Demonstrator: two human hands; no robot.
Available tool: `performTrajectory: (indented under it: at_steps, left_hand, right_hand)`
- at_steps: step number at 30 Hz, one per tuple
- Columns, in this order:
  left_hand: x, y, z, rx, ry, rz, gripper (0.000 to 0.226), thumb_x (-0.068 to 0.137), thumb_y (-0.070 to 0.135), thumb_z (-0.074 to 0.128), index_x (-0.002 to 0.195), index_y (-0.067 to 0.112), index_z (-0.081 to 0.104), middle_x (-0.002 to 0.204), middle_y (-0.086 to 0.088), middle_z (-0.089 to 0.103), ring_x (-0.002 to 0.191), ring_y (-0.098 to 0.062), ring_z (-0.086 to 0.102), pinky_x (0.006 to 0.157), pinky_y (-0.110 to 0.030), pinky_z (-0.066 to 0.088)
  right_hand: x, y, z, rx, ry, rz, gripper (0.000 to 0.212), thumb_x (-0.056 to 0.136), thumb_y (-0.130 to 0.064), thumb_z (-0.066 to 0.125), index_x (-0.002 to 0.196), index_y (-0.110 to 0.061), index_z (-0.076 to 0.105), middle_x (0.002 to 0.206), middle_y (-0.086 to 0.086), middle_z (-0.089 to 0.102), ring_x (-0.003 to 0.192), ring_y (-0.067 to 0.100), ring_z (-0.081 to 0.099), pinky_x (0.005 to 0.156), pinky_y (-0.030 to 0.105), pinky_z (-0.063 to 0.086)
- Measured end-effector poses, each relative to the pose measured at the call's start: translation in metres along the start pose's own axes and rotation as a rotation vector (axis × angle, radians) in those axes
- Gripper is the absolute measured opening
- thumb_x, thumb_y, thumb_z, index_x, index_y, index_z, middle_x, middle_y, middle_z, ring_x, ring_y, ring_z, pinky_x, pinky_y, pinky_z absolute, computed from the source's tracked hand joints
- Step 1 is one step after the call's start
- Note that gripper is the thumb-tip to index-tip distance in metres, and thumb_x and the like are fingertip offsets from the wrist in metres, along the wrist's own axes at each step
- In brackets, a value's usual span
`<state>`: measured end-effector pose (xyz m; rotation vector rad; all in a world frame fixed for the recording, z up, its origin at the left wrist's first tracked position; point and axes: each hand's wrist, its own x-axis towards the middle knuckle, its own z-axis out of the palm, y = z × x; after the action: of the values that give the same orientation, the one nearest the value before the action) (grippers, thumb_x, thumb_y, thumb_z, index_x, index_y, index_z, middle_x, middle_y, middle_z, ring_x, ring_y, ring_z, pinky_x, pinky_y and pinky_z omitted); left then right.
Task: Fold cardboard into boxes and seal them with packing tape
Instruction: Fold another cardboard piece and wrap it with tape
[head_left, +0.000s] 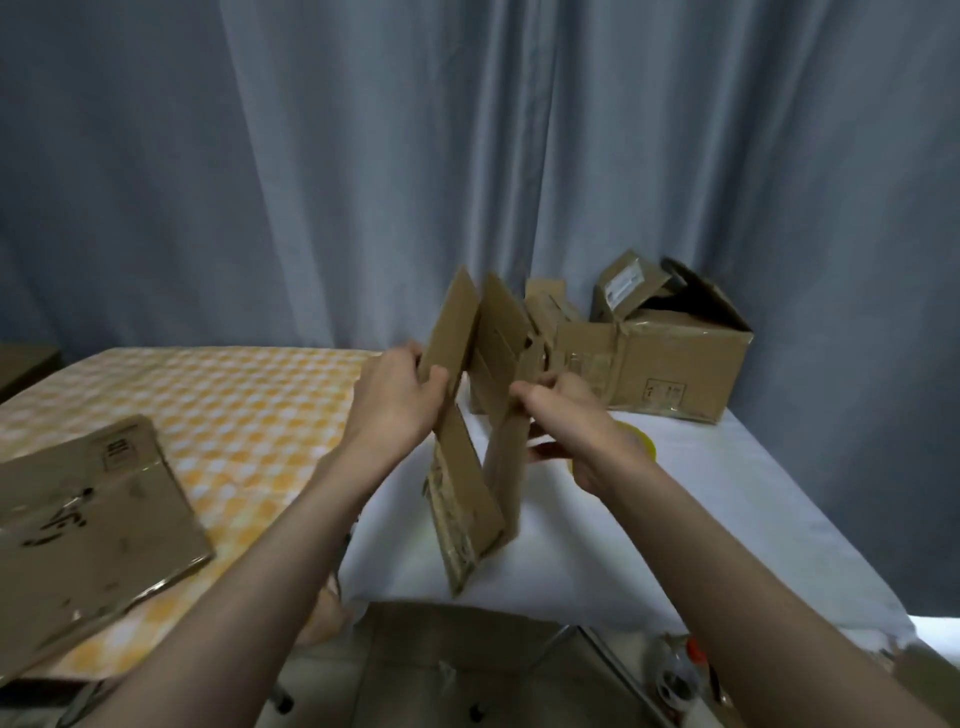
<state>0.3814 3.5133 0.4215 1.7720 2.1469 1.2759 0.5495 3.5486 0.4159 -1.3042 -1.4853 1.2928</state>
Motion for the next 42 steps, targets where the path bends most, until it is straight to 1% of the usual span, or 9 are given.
performTrajectory:
  at_steps: [2,7,15,20,23,28,31,36,42]
  left_hand:
    - [0.004,0.001,-0.012,-0.012,-0.006,-0.043,0.02,0.089,0.023,0.056,0.073,0.012,0.06,0.067,-0.004,0.059,0.075,-0.031,0.059,0.062,-0.037,0.041]
    - [0.006,-0.011,-0.033,-0.125,-0.141,-0.219,0.031,0.089,0.027,0.062,0.088,-0.003,0.068,0.09,-0.02,0.071,0.082,-0.034,0.069,0.078,-0.05,0.058]
    - [-0.009,-0.02,-0.01,-0.198,-0.354,-0.371,0.024,0.097,0.029,0.056,0.106,0.008,0.048,0.098,-0.015,0.065,0.063,-0.029,0.073,0.054,-0.039,0.061]
    - [0.004,-0.038,-0.007,0.278,-0.268,0.154,0.063,0.097,0.026,0.058,0.152,0.018,0.028,0.152,-0.005,0.037,0.135,-0.027,0.04,0.109,-0.04,0.035]
    - [0.011,-0.043,-0.005,0.495,-0.332,0.391,0.036,0.099,0.022,0.051,0.134,0.015,0.053,0.146,-0.002,0.044,0.131,-0.026,0.039,0.11,-0.039,0.027]
    - [0.011,-0.049,-0.001,0.456,-0.364,0.263,0.024,0.1,0.036,0.046,0.084,0.021,0.054,0.09,-0.003,0.062,0.085,-0.023,0.058,0.069,-0.038,0.044]
    - [0.014,-0.048,0.004,0.402,-0.341,0.17,0.039,0.095,0.055,0.05,0.073,0.023,0.054,0.074,0.0,0.056,0.074,-0.018,0.053,0.059,-0.034,0.037]
    - [0.017,-0.031,0.011,0.497,-0.271,0.113,0.045,0.078,0.058,0.069,0.084,0.014,0.071,0.083,-0.004,0.064,0.085,-0.021,0.055,0.068,-0.035,0.048]
    - [0.001,-0.023,0.029,0.446,-0.213,0.085,0.042,0.083,0.051,0.065,0.086,0.009,0.07,0.099,-0.01,0.06,0.1,-0.027,0.049,0.078,-0.036,0.045]
  right_hand:
    - [0.007,-0.006,-0.01,-0.019,0.096,-0.028,0.017,0.089,-0.009,0.06,0.074,-0.017,0.058,0.049,-0.006,0.06,0.039,0.004,0.057,0.036,0.015,0.04]
    - [0.026,-0.018,-0.045,0.003,0.217,0.014,0.019,0.089,-0.002,0.063,0.075,-0.014,0.059,0.07,0.006,0.064,0.06,0.017,0.061,0.04,0.019,0.045]
    - [0.031,0.013,-0.032,-0.037,0.17,0.108,0.005,0.088,-0.013,0.068,0.085,-0.014,0.064,0.085,0.009,0.069,0.076,0.02,0.063,0.062,0.03,0.05]
    - [0.033,0.016,-0.034,-0.268,0.256,-0.001,0.039,0.089,-0.012,0.069,0.125,-0.009,0.054,0.118,0.011,0.059,0.106,0.026,0.06,0.092,0.04,0.053]
    - [0.027,0.02,-0.037,-0.759,0.295,-0.19,0.042,0.097,-0.022,0.063,0.135,-0.009,0.054,0.142,0.01,0.04,0.131,0.03,0.042,0.11,0.043,0.039]
    - [0.018,0.03,-0.036,-1.227,0.25,-0.253,0.047,0.099,-0.049,0.048,0.117,-0.012,0.069,0.13,0.011,0.056,0.121,0.03,0.042,0.1,0.042,0.04]
    - [0.02,0.033,-0.028,-1.084,0.153,-0.133,0.068,0.088,-0.066,0.057,0.122,-0.008,0.065,0.133,0.012,0.051,0.127,0.031,0.042,0.101,0.043,0.043]
    - [0.027,0.035,-0.022,-0.84,0.182,-0.097,0.051,0.081,-0.043,0.078,0.111,-0.003,0.069,0.116,0.015,0.064,0.099,0.027,0.06,0.082,0.036,0.052]
    - [0.026,0.031,-0.035,-0.751,0.175,-0.055,0.047,0.084,-0.03,0.078,0.122,-0.006,0.067,0.112,0.011,0.068,0.088,0.018,0.05,0.073,0.028,0.041]
